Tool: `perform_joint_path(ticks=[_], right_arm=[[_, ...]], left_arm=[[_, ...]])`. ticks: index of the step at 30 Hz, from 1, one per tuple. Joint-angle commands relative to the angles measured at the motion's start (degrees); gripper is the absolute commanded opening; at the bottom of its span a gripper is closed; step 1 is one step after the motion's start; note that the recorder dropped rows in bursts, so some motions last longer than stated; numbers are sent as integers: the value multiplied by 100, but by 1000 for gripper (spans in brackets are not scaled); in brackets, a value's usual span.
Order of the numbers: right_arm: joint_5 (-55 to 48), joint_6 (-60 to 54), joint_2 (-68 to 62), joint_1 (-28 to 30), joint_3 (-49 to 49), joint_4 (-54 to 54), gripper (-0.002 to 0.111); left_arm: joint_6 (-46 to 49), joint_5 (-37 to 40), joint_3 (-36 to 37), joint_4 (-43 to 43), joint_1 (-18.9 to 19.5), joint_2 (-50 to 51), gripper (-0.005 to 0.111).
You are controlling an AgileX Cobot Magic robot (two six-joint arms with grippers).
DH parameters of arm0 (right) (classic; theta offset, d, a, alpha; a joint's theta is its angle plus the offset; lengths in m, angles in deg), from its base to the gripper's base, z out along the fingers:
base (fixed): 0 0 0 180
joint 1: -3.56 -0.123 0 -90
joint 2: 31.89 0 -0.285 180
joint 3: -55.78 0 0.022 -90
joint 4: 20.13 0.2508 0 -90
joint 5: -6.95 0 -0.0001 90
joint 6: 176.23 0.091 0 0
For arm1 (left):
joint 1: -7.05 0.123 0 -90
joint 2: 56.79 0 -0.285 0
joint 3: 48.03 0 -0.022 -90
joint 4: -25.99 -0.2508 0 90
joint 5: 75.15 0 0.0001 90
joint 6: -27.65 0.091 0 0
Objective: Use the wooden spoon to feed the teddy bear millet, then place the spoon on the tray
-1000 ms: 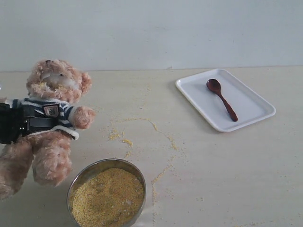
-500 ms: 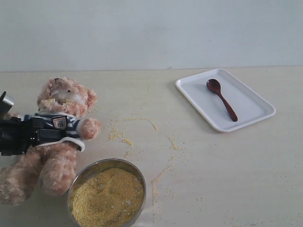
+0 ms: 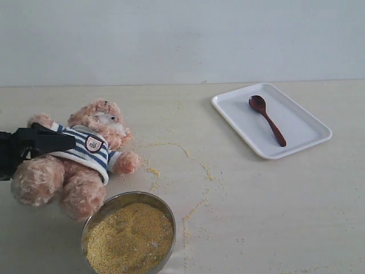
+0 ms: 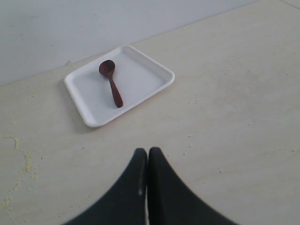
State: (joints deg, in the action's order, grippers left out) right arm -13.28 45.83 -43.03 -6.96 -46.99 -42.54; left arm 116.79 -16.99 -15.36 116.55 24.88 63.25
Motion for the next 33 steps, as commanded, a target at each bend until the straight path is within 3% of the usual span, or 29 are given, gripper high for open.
perform_joint_path(ticks=[1,6,9,12,16,21,25,27,28,29,30,33], right_arm=[[67,-25,35,21,-1,-29,0],[67,-25,35,21,-1,-29,0],[67,-25,35,21,-1,-29,0],[67,-13,35,21,-1,-40,0],[67,-20,198,21,-1,-40,0],[96,-31,335,31,-1,-40,0],[97,-31,335,31,-1,-52,0],[97,-31,335,31,-1,-52,0],[97,-31,335,31,-1,-52,0],[97,-31,335,31,-1,-52,0],[97,-31,335,31,-1,-52,0],[109,-31,335,31,-1,-52,0]], left_arm=[[-52,208,-16,-311,579,-402,103],[-740,197,-16,-877,1126,-963,102],[-1043,173,-16,-1195,1351,-1438,91],[-1603,148,-16,-1208,1446,-2001,65],[-2004,120,-16,-901,1501,-2849,7],[-2544,-351,-16,-51,1501,-3679,5],[-2873,-1776,-16,-22,1501,-4833,5],[-3301,-3283,-16,-1334,1501,-5804,5],[-4069,-4074,35,-2662,1455,-6344,5],[-4715,-4471,117,-3393,1367,-6544,5],[-5827,-4660,227,-4429,1117,-6600,5],[-6689,-4347,556,-4932,549,-6559,5]])
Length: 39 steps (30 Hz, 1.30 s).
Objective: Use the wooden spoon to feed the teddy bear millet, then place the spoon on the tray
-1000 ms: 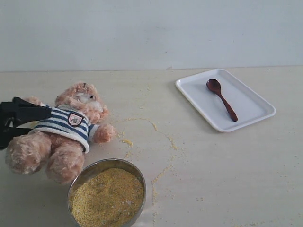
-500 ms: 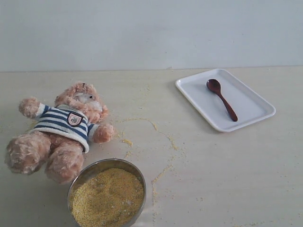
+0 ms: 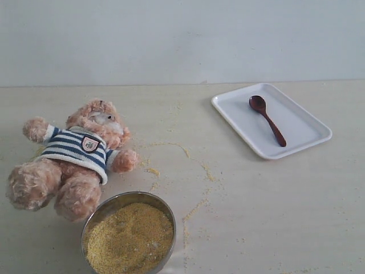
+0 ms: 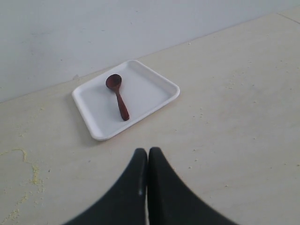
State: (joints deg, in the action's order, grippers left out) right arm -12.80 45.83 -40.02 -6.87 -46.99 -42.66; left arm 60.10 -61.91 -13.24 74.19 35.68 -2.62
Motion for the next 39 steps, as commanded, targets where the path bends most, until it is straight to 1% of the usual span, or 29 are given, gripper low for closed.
perform_joint_path(ticks=[1,3,4,7,9,10,11,12,13,15,17,19,21,22,24,25,27,29,31,33,35,37,38,39], right_arm=[[61,-31,34,22,-1,-40,0],[61,-31,34,22,-1,-40,0],[61,-31,34,22,-1,-40,0],[61,-31,34,22,-1,-40,0],[61,-31,34,22,-1,-40,0],[61,-31,34,22,-1,-40,0],[61,-31,34,22,-1,-40,0],[61,-31,34,22,-1,-40,0],[61,-31,34,22,-1,-40,0],[61,-31,34,22,-1,-40,0],[61,-31,34,22,-1,-40,0],[61,-31,34,22,-1,-40,0],[61,-31,34,22,-1,-40,0],[61,-31,34,22,-1,-40,0],[62,-31,34,22,-1,-58,0],[62,-31,34,22,-1,-46,0],[62,-31,34,22,-1,-46,0],[62,-31,34,22,-1,-56,0],[62,-31,34,22,-1,-56,0],[62,-31,34,22,-1,-56,0],[62,-31,34,22,-1,-56,0],[62,-31,34,22,-1,-56,0],[62,-31,34,22,-1,-56,0],[62,-31,34,22,-1,-56,0]], left_arm=[[-1020,54,444,-696,-692,0,5],[-837,-72,581,-696,-916,-143,5],[-720,-84,635,-708,-968,-293,5],[-435,-177,745,-717,-1242,-942,5],[-435,-121,769,-691,-1524,-1508,5],[-435,23,769,-676,-1777,-2023,5],[-435,124,780,-676,-1901,-2306,5],[-335,383,820,-689,-2097,-2871,5],[-166,553,848,-690,-2182,-3147,5],[83,878,969,-690,-2276,-3637,5],[-6,1248,1122,-679,-2320,-4100,5],[-546,1883,1316,-658,-2320,-4575,5],[-1378,2603,1519,-362,-2320,-4638,5],[-1734,3133,1531,-117,-2320,-4638,5],[-2144,3805,1544,-184,-2320,-4638,5],[-2175,4065,1544,-211,-2320,-4617,5],[-2133,4262,1544,-315,-2320,-4617,5],[-1809,4274,1544,-497,-2320,-4638,5],[-1404,4035,1544,-589,-2320,-4638,5],[-1092,3598,1544,-698,-2320,-4638,5],[-788,2875,1544,-793,-2320,-4638,5],[-219,2275,1544,-894,-2320,-4638,5],[57,2060,1544,-967,-2304,-4638,5],[209,2009,1544,-1094,-2279,-4638,5]])
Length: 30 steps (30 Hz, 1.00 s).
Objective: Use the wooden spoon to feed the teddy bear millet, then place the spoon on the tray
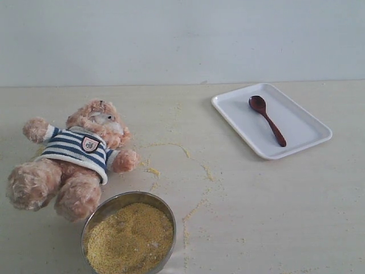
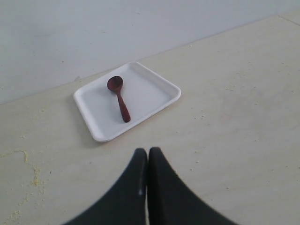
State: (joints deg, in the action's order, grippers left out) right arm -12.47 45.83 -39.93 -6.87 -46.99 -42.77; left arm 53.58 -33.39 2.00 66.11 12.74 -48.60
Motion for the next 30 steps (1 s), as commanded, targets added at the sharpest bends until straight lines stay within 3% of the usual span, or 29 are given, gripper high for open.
perform_joint_path(ticks=[1,5,8,13,16,19,20,22,30], right_arm=[[29,-31,26,22,-1,-45,0],[29,-31,26,22,-1,-45,0],[29,-31,26,22,-1,-45,0],[29,-31,26,22,-1,-45,0],[29,-31,26,22,-1,-45,0],[29,-31,26,22,-1,-45,0],[29,-31,26,22,-1,-45,0],[29,-31,26,22,-1,-45,0],[29,-31,26,22,-1,-36,0]], left_arm=[[891,-897,19,-758,72,-40,5],[843,-1002,397,-2844,323,-40,5],[297,-1467,900,-2951,380,-40,5],[-2360,-2673,1773,-3107,131,-40,5],[-4225,-3141,2274,-4301,-521,-40,5],[-4353,-3322,2718,-4301,-793,-40,5],[-4353,-2271,2718,-4273,-819,-40,5],[-4026,-1879,2718,-4271,-830,-40,5],[-3838,-2182,2718,-4260,-830,-40,5]])
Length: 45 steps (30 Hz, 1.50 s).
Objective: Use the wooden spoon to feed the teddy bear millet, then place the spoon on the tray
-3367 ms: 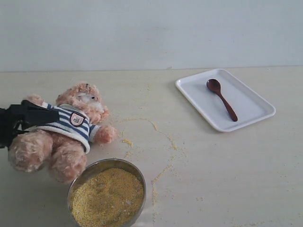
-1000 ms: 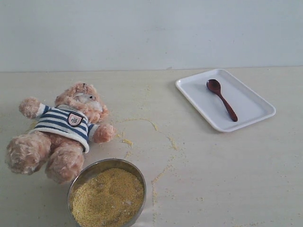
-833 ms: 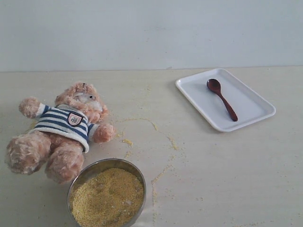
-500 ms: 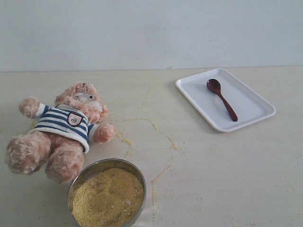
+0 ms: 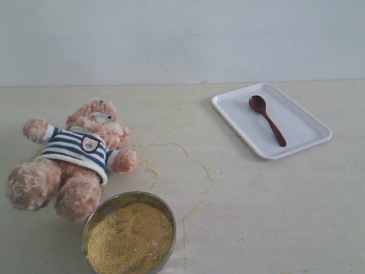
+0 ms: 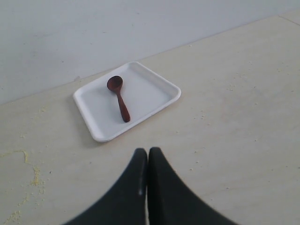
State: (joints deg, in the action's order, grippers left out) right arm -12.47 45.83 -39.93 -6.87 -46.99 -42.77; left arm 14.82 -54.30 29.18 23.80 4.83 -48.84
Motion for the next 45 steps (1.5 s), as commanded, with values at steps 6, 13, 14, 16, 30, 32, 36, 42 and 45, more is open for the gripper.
perform_joint_path(ticks=[6,13,14,16,30,32,36,42,45], right_arm=[[29,-31,26,22,-1,-36,0],[17,-31,26,160,-1,70,0],[-129,-31,26,322,-1,142,0],[2,-244,26,699,-1,142,0],[30,-2332,26,1677,-1,579,0],[167,-2332,26,1677,-1,661,0],[734,-2503,26,1655,-1,703,0],[102,-3098,26,1655,-1,1499,0],[160,-3214,26,1655,-1,1469,0]], left_arm=[[38,-90,0,-28,-39,-16,5],[38,-90,0,-28,-39,-16,5],[38,-90,0,-28,-39,-16,5],[38,-108,0,-28,-39,-16,5],[38,-119,0,-28,-39,-16,5],[38,-119,0,-28,-39,-16,5],[38,-119,0,-28,-39,-16,5],[38,-119,0,-28,-39,-16,5],[38,-119,0,-28,-39,-16,5]])
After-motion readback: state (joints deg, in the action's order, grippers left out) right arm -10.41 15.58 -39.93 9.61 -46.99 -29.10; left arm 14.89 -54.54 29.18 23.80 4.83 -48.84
